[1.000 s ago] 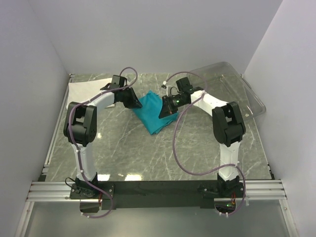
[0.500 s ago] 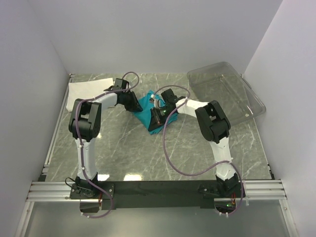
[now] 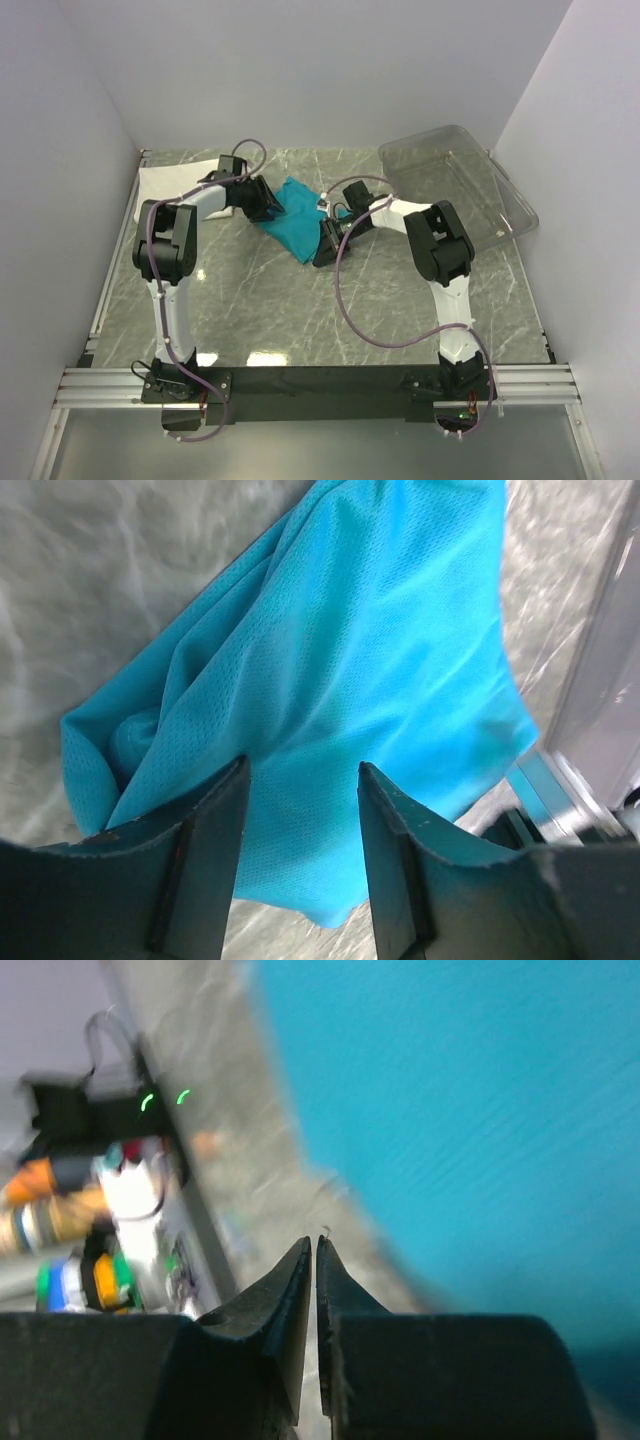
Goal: Fold and stack the t-shirts
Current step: Fold the tshirt
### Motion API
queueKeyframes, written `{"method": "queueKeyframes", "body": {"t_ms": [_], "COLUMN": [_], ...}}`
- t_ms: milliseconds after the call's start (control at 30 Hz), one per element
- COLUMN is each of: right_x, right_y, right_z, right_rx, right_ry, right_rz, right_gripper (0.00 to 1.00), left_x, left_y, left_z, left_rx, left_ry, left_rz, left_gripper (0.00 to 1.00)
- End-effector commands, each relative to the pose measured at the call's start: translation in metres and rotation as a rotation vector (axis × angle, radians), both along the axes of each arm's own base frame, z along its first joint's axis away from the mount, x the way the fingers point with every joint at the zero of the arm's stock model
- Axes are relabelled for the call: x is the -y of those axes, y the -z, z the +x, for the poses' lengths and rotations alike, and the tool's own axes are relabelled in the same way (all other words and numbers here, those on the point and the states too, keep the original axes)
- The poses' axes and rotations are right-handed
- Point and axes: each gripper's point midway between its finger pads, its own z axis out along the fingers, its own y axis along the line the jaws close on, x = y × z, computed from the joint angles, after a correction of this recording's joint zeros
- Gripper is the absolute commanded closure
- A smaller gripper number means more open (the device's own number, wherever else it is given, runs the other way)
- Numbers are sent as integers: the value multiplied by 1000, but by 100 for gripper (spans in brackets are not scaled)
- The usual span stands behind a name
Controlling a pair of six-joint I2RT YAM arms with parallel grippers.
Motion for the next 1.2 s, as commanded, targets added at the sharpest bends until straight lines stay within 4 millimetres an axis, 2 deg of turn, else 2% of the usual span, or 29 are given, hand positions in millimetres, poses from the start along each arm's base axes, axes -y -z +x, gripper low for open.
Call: {"method": "queueKeyframes", "body": {"t_ms": [0, 100, 167, 233, 367, 400, 467, 500, 533, 667, 733, 800, 900, 967, 1100, 1167], "right_x": [-1, 12, 21, 27, 31, 29, 26, 25, 24, 31, 38, 43, 60, 70, 85, 89], "right_y": [-85, -114, -119, -111, -104, -92, -89, -80, -77, -52, -37, -27, -8, -3, 6, 6], "right_z": [-1, 12, 34, 56, 97, 102, 113, 119, 123, 137, 141, 142, 146, 148, 149, 150], "right_rx": [180, 220, 246, 276, 222, 192, 162, 152, 133, 102, 95, 91, 98, 99, 100, 101], "right_ry": [-158, -133, -65, 2, 159, 161, 197, 213, 238, 330, 374, 392, 449, 478, 513, 520], "right_rz": [244, 283, 244, 176, 111, 100, 84, 77, 62, -37, -105, -146, -253, -297, -368, -375], "right_gripper": [87, 87, 87, 87, 88, 89, 90, 91, 92, 94, 94, 95, 96, 97, 97, 96], "left_x": [6, 15, 20, 26, 39, 41, 44, 45, 46, 51, 52, 51, 47, 45, 37, 35], "left_y": [-46, -89, -105, -119, -122, -122, -112, -112, -102, -80, -63, -47, -25, -11, 6, 7], "left_z": [20, 25, 27, 23, 8, 6, -4, -6, -13, -26, -32, -36, -42, -46, -44, -43], "left_rx": [140, 235, 270, 292, 275, 274, 241, 243, 211, 156, 113, 79, 39, 3, -23, -24], "left_ry": [32, 69, 81, 101, 144, 150, 163, 164, 169, 188, 190, 191, 184, 183, 153, 145], "left_rz": [-63, -124, -149, -177, -205, -214, -229, -242, -250, -271, -267, -256, -225, -210, -146, -140], "left_gripper": [47, 45, 45, 44, 44, 45, 48, 52, 54, 59, 62, 63, 62, 62, 59, 57]}}
